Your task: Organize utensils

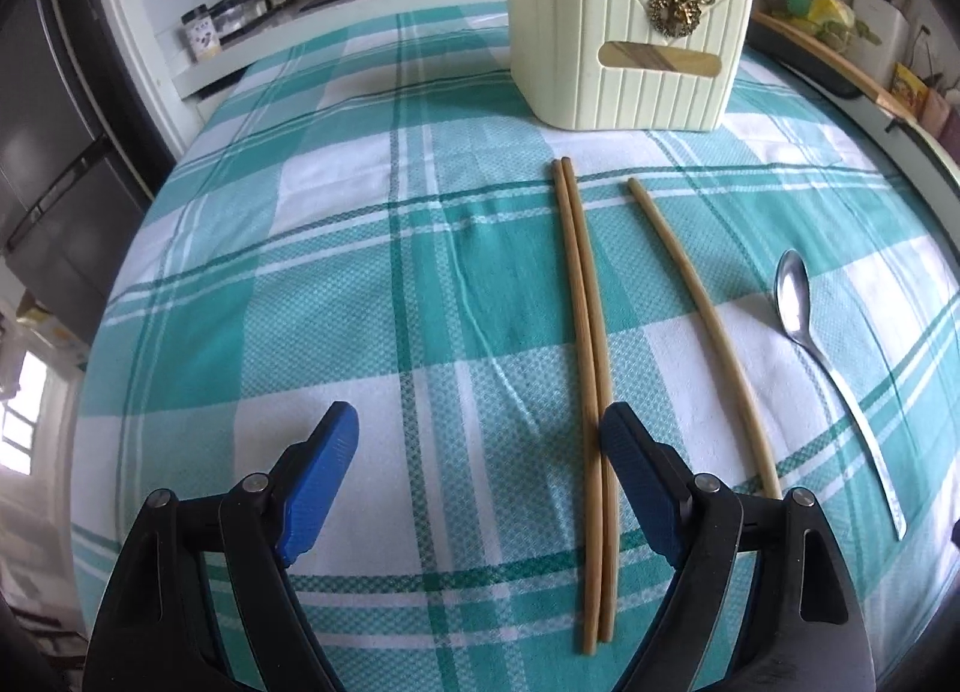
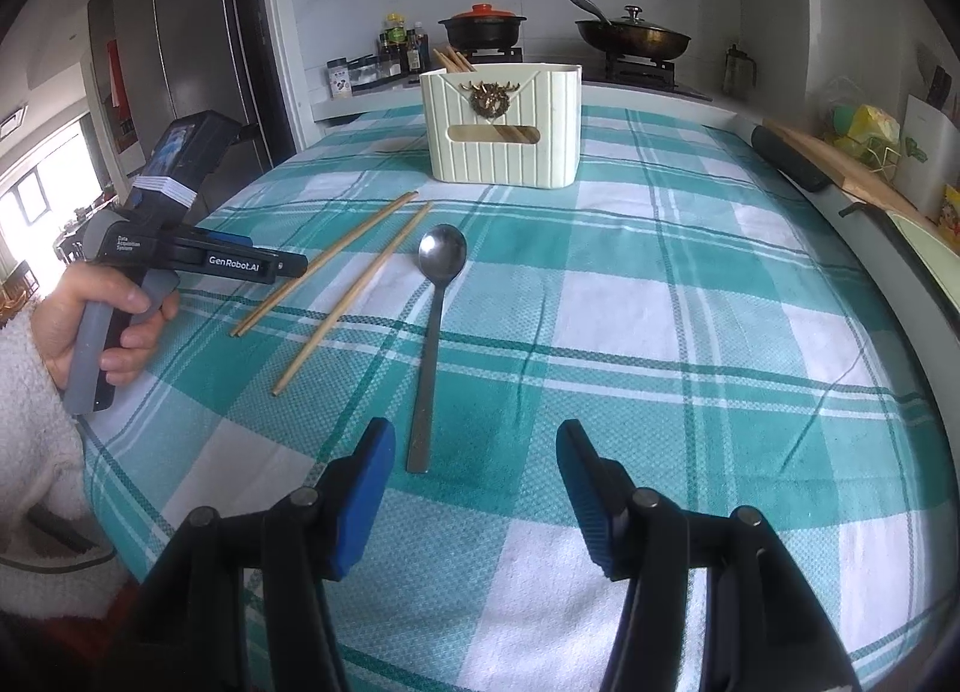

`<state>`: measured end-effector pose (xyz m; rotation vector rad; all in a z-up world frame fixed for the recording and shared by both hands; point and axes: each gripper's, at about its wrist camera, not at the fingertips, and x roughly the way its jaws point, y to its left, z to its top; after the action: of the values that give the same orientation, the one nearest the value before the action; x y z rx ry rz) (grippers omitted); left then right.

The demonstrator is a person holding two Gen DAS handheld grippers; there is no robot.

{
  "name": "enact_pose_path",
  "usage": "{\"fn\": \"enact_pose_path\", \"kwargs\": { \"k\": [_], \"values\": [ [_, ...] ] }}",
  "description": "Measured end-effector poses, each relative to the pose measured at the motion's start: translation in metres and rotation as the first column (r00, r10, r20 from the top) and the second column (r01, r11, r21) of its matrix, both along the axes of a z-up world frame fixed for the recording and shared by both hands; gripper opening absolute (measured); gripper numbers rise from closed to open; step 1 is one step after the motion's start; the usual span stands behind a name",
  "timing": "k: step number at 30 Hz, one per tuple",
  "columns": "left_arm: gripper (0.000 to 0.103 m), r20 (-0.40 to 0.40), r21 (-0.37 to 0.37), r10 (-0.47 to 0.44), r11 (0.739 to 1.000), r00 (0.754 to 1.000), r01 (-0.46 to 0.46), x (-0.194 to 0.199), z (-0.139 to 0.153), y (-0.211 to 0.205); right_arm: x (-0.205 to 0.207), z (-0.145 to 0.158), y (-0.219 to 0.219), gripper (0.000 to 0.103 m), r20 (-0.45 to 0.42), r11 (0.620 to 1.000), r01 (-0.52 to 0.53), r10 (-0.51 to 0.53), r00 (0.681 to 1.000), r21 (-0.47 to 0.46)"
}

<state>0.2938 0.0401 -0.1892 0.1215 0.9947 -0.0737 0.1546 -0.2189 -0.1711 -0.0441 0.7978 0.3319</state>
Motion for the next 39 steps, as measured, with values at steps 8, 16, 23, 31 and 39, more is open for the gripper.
{"fn": "enact_pose_path", "kwargs": {
  "k": [8,16,23,31,39],
  "values": [
    [0.084,-0.013,0.028,-0.016,0.999,1.0,0.016,0.018,0.0,-0.004,0.001,0.0,0.003,0.057,-0.002,1.0,-0.012,0.012,1.0,0.008],
    [0.039,-0.049,-0.01,-0.053,0.999,0.997,0.052,0.032,-0.003,-0.016,0.002,-0.001,0.0,0.057,-0.005,1.0,0.004,-0.004,1.0,0.006],
    [0.003,-0.032,-0.054,0.07,0.996,0.997,-0.072,0.01,0.0,-0.012,0.003,-0.001,-0.003,0.057,-0.003,1.0,0.017,-0.017,1.0,-0.004],
    [0.016,-0.041,-0.107,0.16,0.981,0.986,-0.163,-0.074,0.003,0.001,0.004,-0.006,-0.008,0.057,-0.016,0.999,0.042,-0.042,0.999,-0.002],
    [0.052,-0.049,-0.195,0.15,0.968,0.987,-0.157,-0.088,0.012,0.028,0.007,-0.007,0.003,0.057,-0.019,0.999,0.028,-0.029,0.999,-0.028]
  ]
}}
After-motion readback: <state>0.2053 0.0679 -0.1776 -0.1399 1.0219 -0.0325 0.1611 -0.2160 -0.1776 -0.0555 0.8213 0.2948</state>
